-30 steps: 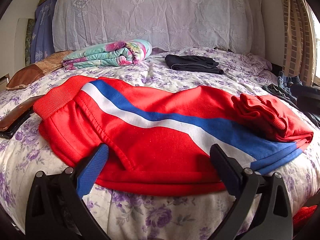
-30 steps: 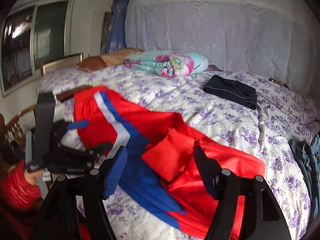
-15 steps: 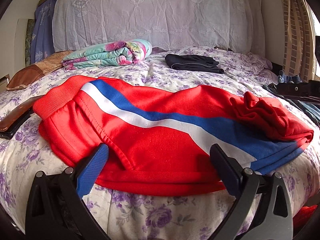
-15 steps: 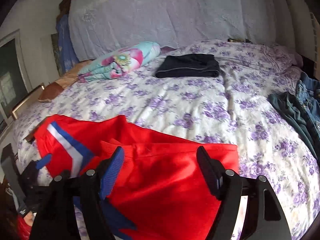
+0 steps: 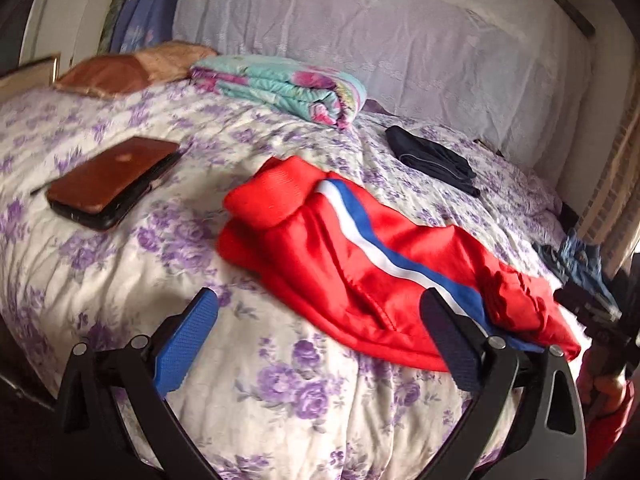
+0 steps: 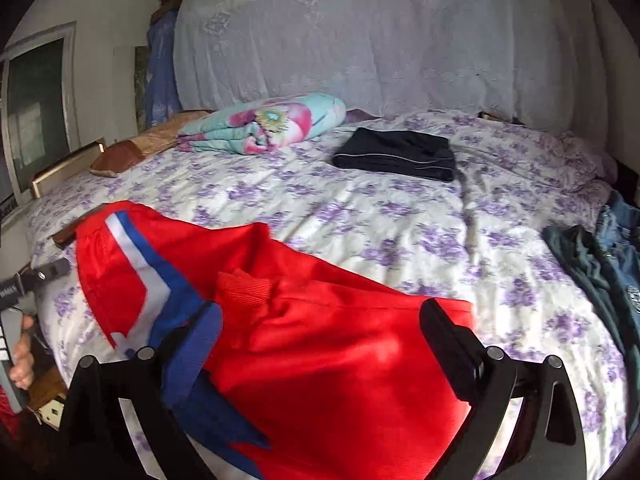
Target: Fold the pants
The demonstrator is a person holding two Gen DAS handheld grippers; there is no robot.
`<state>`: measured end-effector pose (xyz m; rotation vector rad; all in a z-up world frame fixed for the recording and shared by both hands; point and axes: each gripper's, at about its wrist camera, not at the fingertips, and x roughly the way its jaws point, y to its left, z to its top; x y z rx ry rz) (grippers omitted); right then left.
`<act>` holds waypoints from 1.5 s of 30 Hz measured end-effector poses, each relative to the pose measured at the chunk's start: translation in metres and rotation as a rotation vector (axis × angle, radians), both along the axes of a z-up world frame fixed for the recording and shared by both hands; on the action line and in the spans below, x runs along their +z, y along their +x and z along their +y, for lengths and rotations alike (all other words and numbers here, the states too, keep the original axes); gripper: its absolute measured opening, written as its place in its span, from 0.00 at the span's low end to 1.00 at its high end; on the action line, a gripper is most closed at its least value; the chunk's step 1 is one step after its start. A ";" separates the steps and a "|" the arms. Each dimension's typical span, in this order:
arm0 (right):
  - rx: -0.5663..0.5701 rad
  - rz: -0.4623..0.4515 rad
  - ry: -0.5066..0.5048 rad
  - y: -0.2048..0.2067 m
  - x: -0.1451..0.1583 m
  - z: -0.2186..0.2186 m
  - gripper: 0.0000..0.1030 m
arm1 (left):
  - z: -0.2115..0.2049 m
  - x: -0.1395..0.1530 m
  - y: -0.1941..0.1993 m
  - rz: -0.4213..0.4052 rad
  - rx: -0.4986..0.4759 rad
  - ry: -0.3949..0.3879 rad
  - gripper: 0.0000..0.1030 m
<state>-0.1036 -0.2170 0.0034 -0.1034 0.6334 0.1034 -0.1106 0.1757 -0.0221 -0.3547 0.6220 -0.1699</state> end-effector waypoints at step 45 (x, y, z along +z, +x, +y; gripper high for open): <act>-0.062 0.148 0.234 0.011 -0.032 -0.057 0.96 | 0.016 -0.007 0.053 0.083 0.016 -0.256 0.83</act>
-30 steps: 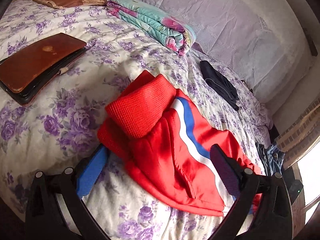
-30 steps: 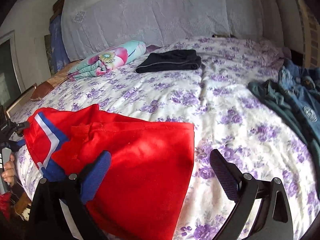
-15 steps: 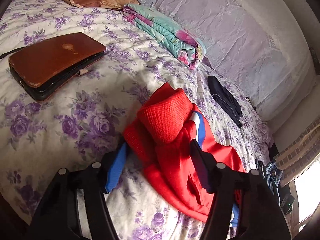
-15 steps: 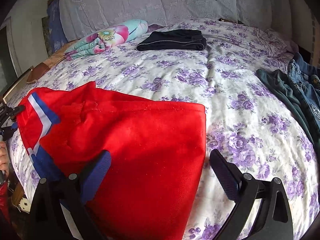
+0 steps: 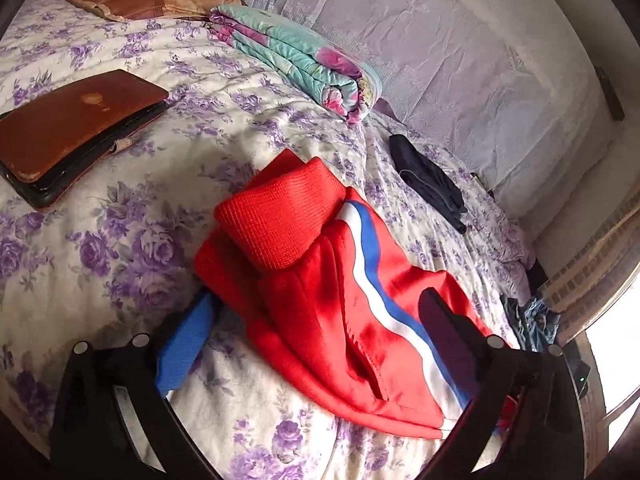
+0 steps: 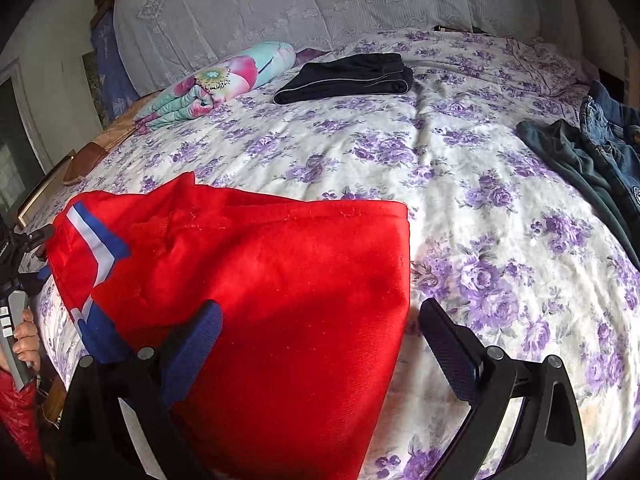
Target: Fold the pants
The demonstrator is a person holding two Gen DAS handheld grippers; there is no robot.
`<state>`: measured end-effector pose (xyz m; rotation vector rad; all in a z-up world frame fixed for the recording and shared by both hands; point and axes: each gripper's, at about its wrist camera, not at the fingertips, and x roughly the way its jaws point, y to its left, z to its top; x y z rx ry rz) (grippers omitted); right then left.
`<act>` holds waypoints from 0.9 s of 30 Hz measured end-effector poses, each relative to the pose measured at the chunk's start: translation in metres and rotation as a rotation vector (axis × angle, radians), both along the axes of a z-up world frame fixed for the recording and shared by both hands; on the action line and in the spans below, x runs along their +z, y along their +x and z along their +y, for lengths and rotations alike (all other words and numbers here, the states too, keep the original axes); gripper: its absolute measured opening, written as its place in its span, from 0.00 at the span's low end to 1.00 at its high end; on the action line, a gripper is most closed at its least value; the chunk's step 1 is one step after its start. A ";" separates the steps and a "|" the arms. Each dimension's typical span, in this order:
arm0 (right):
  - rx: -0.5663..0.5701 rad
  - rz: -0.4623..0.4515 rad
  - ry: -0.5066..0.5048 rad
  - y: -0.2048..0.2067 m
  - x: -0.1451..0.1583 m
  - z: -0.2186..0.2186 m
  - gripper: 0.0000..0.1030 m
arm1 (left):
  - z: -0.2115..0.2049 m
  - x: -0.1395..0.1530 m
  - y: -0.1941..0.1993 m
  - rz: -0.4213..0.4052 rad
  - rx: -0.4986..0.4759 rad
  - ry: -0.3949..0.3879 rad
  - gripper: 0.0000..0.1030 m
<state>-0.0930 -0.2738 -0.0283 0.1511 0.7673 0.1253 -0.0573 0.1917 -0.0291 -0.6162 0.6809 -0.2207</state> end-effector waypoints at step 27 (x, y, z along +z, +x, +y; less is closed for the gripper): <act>-0.273 -0.186 0.179 -0.046 0.012 -0.079 0.96 | -0.162 0.132 -0.061 -0.396 -0.257 0.326 0.23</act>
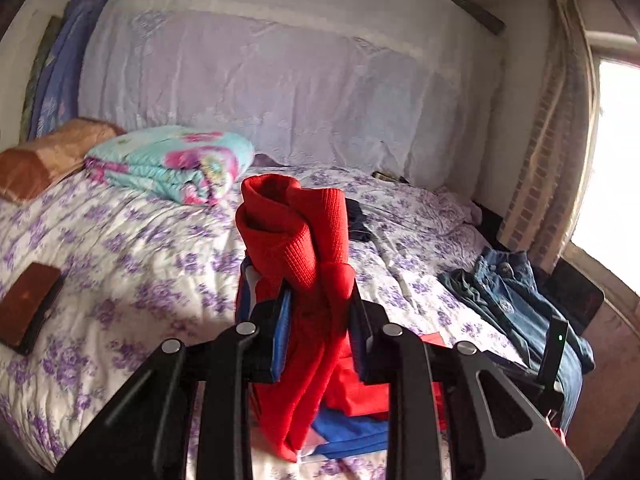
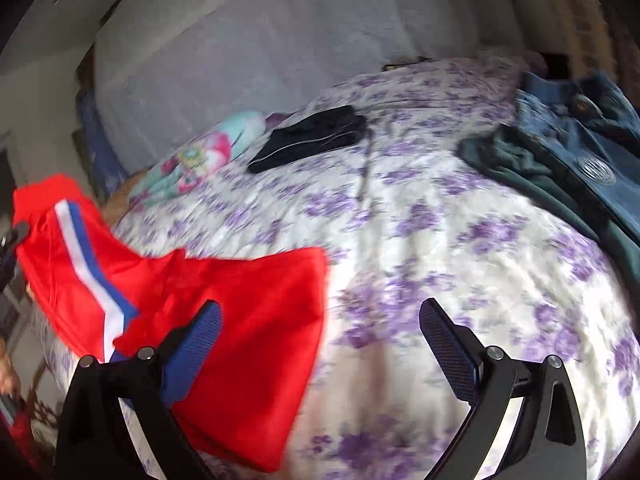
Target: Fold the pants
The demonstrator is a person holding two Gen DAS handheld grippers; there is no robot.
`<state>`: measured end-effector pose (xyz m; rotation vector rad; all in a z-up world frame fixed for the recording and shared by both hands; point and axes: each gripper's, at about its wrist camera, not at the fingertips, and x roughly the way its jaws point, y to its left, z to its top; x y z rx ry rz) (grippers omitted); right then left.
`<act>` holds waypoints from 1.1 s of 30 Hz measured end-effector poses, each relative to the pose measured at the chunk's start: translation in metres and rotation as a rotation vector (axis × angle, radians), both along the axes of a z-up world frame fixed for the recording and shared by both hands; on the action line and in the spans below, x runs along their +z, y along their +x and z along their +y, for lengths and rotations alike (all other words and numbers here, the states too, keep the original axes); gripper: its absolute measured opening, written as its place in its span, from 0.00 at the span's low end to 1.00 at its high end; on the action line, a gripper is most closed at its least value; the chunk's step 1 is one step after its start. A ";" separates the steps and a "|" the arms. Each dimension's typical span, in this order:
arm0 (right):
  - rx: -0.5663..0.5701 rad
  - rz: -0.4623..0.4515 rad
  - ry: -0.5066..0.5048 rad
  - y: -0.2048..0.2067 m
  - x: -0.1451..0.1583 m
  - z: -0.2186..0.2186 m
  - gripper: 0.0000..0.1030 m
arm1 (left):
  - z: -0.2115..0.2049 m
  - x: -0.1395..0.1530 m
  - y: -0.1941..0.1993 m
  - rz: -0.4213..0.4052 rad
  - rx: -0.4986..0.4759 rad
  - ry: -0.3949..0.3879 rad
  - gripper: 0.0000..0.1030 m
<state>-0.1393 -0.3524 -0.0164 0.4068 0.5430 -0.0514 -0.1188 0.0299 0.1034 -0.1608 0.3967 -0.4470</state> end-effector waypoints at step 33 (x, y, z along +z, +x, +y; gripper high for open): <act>-0.008 0.029 0.146 -0.003 -0.019 -0.041 0.97 | -0.182 -0.129 -0.012 0.013 -0.090 0.530 0.95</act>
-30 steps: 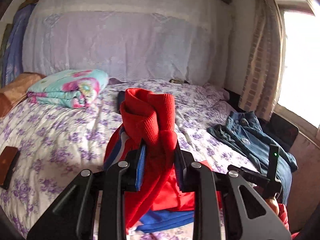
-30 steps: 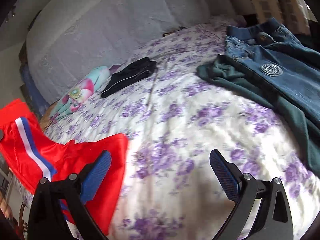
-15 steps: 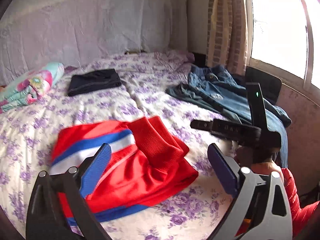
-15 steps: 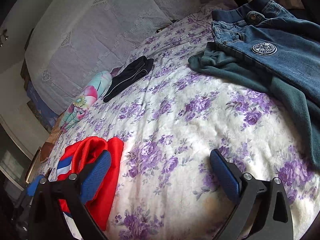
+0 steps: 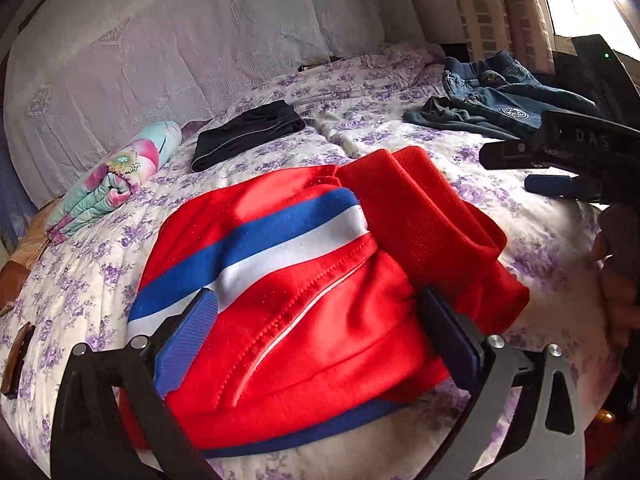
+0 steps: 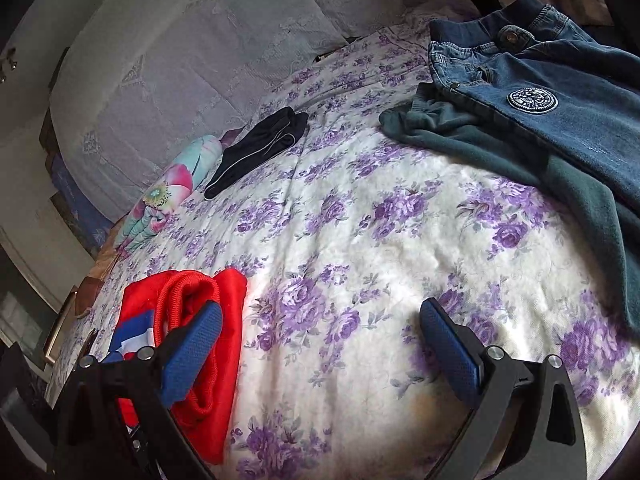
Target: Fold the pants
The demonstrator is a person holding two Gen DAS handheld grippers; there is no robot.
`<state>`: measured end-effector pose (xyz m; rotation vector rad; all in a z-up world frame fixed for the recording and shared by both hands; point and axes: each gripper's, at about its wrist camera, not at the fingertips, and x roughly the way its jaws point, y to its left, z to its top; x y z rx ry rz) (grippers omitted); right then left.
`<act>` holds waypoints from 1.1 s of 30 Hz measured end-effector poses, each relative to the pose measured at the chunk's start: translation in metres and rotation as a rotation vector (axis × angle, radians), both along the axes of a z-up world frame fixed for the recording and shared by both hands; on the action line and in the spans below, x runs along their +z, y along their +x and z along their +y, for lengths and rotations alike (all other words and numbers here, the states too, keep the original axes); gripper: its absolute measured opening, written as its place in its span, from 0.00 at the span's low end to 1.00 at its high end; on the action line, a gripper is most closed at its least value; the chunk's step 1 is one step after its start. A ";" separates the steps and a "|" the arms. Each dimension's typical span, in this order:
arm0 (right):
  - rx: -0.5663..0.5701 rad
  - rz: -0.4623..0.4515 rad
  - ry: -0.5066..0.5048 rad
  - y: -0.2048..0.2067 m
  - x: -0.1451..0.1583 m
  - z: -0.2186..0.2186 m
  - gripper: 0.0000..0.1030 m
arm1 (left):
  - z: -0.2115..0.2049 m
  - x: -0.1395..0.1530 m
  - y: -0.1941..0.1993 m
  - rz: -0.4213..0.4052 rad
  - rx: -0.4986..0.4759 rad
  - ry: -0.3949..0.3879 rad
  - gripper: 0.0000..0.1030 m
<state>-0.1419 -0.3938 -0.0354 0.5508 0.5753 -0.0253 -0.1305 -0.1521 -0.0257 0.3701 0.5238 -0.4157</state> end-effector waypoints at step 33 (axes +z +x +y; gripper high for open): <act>0.136 0.102 -0.366 0.041 0.017 0.059 0.97 | 0.020 -0.003 0.012 0.066 0.003 -0.108 0.96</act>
